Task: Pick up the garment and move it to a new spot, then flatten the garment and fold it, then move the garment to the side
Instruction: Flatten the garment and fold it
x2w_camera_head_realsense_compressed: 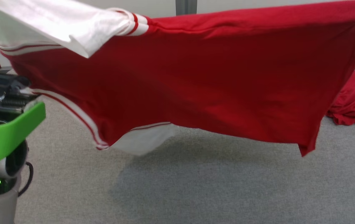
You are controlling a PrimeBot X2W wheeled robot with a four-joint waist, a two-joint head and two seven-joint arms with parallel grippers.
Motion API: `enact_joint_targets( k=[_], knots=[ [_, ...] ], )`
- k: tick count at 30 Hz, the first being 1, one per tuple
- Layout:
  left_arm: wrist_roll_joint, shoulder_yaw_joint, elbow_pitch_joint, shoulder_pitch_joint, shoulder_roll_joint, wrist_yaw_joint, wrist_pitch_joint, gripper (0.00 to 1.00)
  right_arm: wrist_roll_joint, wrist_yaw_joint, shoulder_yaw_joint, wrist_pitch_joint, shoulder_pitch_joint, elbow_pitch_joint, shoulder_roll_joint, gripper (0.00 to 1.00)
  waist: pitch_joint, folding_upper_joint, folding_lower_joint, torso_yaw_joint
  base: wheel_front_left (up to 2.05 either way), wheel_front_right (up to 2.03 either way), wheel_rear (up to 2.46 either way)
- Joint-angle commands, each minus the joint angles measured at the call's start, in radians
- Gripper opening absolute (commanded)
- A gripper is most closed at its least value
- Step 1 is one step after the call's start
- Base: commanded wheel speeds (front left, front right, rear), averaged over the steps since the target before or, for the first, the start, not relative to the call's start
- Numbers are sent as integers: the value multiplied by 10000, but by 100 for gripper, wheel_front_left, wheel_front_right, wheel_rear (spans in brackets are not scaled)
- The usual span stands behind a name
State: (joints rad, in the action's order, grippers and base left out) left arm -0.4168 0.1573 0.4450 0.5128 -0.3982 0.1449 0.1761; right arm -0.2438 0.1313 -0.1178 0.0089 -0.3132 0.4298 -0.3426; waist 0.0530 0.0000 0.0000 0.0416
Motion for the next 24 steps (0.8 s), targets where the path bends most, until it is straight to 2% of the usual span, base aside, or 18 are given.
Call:
enact_joint_targets(
  k=[1, 7, 13, 19, 24],
  knots=[
    [136, -53, 92, 489, -143, 33, -159, 0, -98, -12, -114, 121, -409, 102, -186, 0, -79, 0, 0, 7, 0, 0, 0],
    [249, 261, -458, 2126, -180, -142, -808, 0, -566, -12, -67, 554, -1843, -266, -727, 0, -104, 0, 0, -46, 0, 0, 0],
    [-71, 659, -2274, 2998, 220, -403, -957, 0, -1097, -12, 453, 731, -2825, -1477, -907, 0, 339, 0, 0, -109, 0, 0, 0],
    [-233, 978, -5608, 4321, 776, -816, -432, 0, -1159, -14, 1223, 526, -4459, -3684, -609, 0, 874, 0, 0, -155, 0, 0, 0],
    [-126, 1041, -8626, 6055, 1242, -1171, 445, 0, -1024, -12, 1859, -49, -6430, -5885, -220, 0, 1079, 0, 0, -221, 0, 0, 0]
  ],
)
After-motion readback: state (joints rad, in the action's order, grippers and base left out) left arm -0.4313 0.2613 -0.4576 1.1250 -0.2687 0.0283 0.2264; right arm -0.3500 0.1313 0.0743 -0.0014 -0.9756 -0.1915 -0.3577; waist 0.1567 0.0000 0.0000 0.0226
